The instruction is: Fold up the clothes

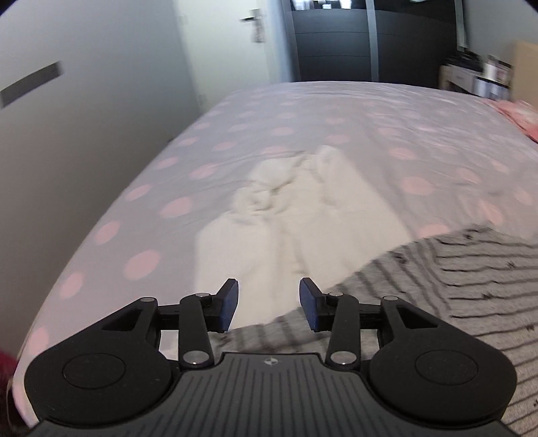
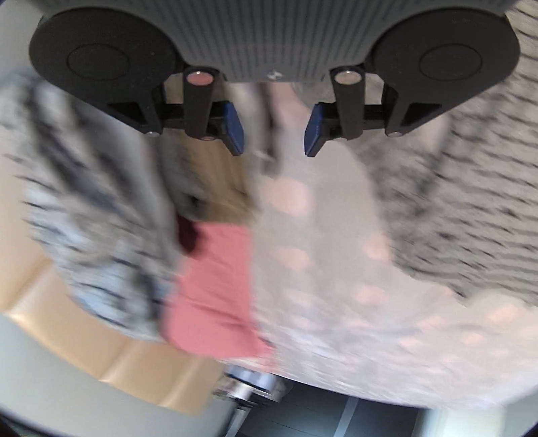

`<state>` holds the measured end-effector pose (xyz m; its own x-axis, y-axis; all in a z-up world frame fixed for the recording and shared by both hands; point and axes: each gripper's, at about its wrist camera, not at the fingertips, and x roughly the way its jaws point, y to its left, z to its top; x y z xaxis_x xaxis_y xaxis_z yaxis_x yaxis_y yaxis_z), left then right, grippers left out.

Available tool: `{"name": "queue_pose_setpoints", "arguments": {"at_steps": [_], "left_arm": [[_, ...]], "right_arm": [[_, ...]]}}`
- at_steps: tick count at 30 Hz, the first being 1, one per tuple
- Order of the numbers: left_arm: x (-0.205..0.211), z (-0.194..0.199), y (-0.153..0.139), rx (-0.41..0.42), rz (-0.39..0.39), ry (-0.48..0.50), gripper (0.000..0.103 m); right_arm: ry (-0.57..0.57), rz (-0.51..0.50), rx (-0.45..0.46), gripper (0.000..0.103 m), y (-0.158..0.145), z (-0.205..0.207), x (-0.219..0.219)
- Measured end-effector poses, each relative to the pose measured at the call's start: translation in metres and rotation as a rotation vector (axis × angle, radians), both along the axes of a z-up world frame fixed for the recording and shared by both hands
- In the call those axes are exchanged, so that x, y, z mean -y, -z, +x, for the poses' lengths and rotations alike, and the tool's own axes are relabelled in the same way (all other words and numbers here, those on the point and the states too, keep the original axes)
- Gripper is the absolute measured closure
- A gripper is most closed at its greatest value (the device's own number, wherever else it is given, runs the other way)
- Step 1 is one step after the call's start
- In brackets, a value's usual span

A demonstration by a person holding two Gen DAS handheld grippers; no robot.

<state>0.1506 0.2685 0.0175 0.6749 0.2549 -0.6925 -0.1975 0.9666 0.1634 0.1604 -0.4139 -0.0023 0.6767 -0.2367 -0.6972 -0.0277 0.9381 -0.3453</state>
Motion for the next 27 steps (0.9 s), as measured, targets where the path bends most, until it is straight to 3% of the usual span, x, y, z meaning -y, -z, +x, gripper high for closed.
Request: {"name": "queue_pose_setpoints", "arguments": {"at_steps": [3,6,11,13,16,18,19,21,24,27], "left_arm": [[0.02,0.019,0.018,-0.046,-0.01,0.099,0.063],[0.035,0.039,0.044,-0.126,0.01,0.168,0.063],[0.04,0.059,0.075,-0.204,-0.027,0.184,0.062],[0.041,0.063,0.083,-0.231,-0.036,0.181,0.062],[0.042,0.068,0.095,-0.271,-0.048,0.177,0.062],[0.041,0.07,0.097,-0.284,-0.077,0.161,0.068],[0.041,0.071,0.097,-0.29,-0.092,0.153,0.074],[0.043,0.072,0.094,-0.289,-0.115,0.156,0.094],[0.045,0.074,0.085,-0.261,-0.122,0.124,0.103],[0.042,0.076,0.074,-0.216,-0.134,0.068,0.103]], "right_arm": [[-0.05,0.063,-0.037,0.063,0.024,0.034,-0.009],[-0.081,0.053,-0.071,0.064,0.051,0.067,-0.014],[-0.098,0.184,-0.181,0.06,0.09,0.106,-0.005],[-0.109,0.216,-0.213,0.053,0.103,0.112,-0.002],[-0.102,0.295,-0.256,0.053,0.119,0.109,0.0],[-0.086,0.329,-0.269,0.062,0.122,0.108,0.0],[-0.088,0.358,-0.28,0.08,0.121,0.109,0.0],[-0.095,0.37,-0.303,0.093,0.119,0.11,-0.003],[-0.093,0.307,-0.287,0.098,0.113,0.109,-0.01],[-0.028,0.23,-0.222,0.1,0.106,0.114,-0.008]]}}
